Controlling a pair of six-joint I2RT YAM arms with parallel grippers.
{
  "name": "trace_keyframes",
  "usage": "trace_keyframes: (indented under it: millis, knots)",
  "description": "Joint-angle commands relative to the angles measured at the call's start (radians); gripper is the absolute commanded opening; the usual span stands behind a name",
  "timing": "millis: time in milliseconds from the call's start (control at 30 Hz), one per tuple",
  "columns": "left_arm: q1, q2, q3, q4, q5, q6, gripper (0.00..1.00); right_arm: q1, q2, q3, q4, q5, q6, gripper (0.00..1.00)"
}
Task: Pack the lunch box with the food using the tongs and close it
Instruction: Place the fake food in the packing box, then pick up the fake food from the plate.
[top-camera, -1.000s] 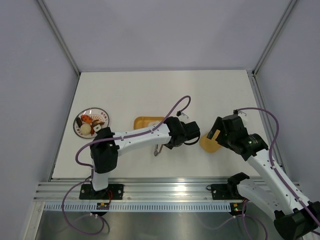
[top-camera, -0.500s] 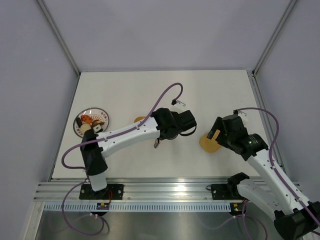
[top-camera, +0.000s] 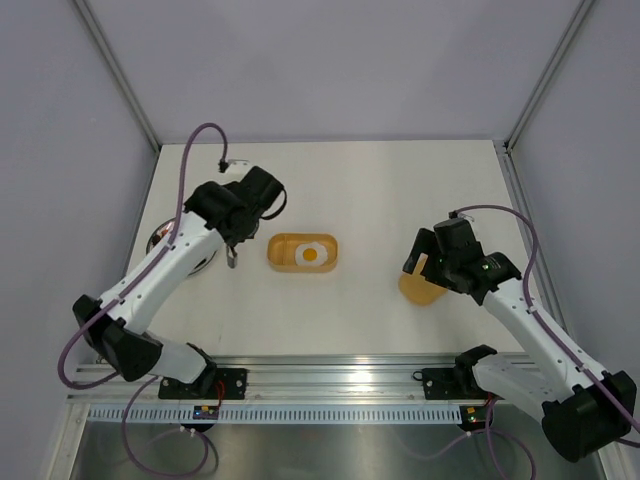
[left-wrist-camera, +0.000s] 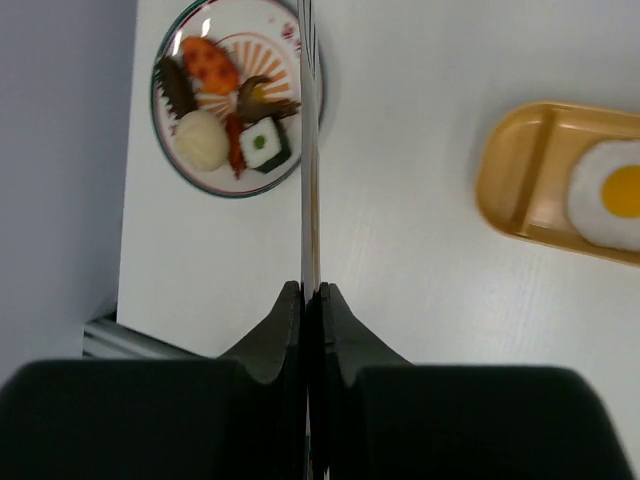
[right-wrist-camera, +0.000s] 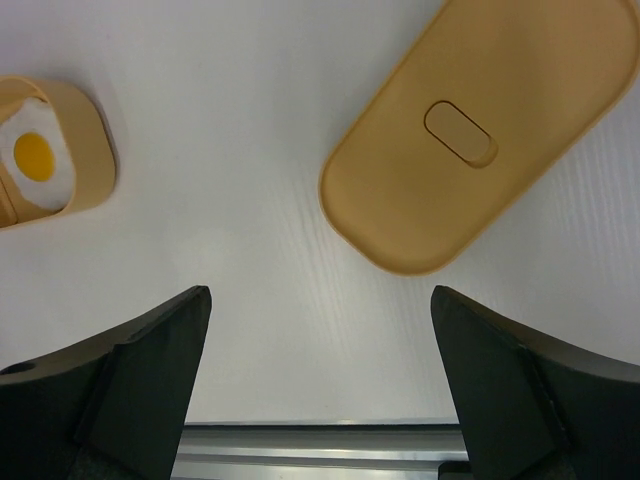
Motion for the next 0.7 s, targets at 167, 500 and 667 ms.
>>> trace_keyframes:
  millis: [167,500,667]
  knots:
    - [0.263,-0.134,-0.155,-0.004,0.090,0.006,0.00,-0.006,0.117,0.074,0.144,-0.143,-0.103,0.99]
    - [0.380,-0.131,-0.255,0.066,0.199,0.038,0.07,-0.006,0.240,0.131,0.224,-0.216,-0.167,0.99]
    - [0.390,-0.138,-0.267,0.100,0.237,0.015,0.10,-0.006,0.261,0.126,0.238,-0.230,-0.177,0.99]
